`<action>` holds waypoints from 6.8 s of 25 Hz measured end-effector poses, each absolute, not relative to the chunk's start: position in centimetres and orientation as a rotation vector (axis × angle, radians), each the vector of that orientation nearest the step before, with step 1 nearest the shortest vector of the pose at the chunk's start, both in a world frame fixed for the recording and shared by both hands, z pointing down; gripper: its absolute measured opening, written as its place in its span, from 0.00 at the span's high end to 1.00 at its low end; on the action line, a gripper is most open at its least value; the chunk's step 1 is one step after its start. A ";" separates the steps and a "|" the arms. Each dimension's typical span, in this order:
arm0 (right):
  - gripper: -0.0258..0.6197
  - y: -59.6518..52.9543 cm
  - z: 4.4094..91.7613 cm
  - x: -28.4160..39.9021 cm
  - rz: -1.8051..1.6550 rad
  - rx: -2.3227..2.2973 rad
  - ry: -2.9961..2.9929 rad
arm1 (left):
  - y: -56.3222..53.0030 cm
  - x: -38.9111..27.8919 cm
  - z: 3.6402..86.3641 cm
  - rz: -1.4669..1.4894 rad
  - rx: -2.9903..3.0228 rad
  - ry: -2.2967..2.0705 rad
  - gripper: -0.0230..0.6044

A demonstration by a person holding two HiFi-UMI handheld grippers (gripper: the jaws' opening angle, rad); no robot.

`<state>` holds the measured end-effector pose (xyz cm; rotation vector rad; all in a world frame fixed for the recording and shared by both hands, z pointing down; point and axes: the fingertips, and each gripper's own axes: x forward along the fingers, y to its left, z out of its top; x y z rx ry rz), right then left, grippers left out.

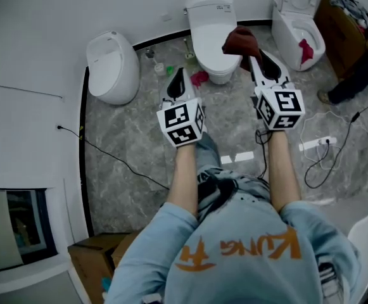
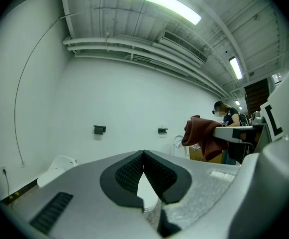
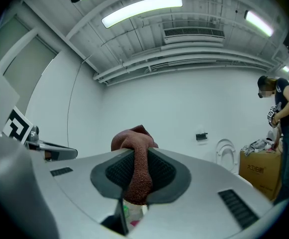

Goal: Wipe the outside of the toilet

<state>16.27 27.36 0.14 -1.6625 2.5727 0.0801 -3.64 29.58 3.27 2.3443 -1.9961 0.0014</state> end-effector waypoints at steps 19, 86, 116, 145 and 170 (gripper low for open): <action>0.86 2.8 11.3 6.0 -0.240 -1.779 2.609 | 6.6 -14.0 14.2 0.149 2.197 -1.810 0.97; 0.86 -9.9 66.5 -4.8 -1.358 -1.760 2.835 | -5.9 -16.0 63.4 0.601 1.773 -1.336 0.97; 0.86 -9.2 68.8 5.2 -1.464 -1.801 2.668 | -4.3 -5.0 64.3 0.672 1.811 -1.241 0.97; 0.86 -11.6 70.3 20.6 -1.547 -1.759 2.628 | -6.1 9.4 66.0 0.667 1.755 -1.281 0.97; 0.86 -6.0 69.0 20.9 -1.346 -1.728 3.046 | -3.2 8.8 66.7 0.583 1.730 -1.274 0.97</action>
